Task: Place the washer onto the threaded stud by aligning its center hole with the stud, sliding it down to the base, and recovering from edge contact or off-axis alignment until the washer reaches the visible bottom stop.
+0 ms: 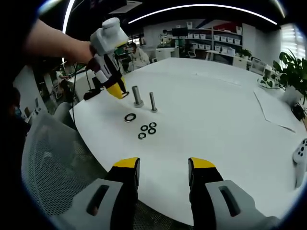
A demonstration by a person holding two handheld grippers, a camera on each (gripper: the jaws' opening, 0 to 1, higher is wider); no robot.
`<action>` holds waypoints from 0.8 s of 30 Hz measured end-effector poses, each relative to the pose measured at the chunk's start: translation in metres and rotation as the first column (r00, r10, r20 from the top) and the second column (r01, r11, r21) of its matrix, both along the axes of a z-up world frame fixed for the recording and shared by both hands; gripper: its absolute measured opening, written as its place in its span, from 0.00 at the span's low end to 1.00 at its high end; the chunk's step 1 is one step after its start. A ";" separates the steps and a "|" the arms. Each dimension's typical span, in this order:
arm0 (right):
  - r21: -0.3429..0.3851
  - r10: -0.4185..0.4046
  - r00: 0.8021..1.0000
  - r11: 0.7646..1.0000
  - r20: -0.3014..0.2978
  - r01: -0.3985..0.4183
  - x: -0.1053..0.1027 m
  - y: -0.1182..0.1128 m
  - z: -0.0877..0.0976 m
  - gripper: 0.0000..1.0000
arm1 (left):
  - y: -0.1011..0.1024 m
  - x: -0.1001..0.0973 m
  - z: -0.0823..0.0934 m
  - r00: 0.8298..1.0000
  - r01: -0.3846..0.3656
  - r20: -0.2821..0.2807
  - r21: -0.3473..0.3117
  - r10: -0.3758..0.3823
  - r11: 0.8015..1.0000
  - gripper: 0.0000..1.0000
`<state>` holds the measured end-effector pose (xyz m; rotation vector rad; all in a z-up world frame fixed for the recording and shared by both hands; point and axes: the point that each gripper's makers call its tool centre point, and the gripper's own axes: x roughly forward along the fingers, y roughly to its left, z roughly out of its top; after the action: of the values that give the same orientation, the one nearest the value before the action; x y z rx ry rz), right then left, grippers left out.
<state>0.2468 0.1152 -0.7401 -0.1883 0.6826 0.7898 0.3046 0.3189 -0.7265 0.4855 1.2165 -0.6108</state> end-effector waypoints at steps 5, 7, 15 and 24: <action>0.000 0.003 1.000 1.000 0.000 -0.003 0.000 0.000 0.000 0.43 | -0.007 0.007 0.011 1.000 -0.001 -0.006 -0.010 0.001 1.000 0.19; 0.000 0.004 1.000 1.000 0.000 -0.004 -0.001 0.000 0.000 0.43 | -0.008 0.013 0.013 1.000 0.006 0.000 -0.007 -0.006 1.000 0.19; -0.002 0.007 1.000 1.000 0.000 -0.007 -0.001 0.001 0.000 0.43 | -0.003 0.026 0.013 0.999 0.040 0.008 0.051 -0.041 0.998 0.19; -0.003 0.003 1.000 1.000 0.002 -0.003 0.000 0.000 0.000 0.43 | 0.007 0.036 0.007 1.000 0.013 0.001 0.066 -0.013 0.998 0.19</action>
<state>0.2467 0.1149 -0.7403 -0.1925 0.6816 0.7911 0.3410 0.3263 -0.7198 0.5500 1.2359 -0.5827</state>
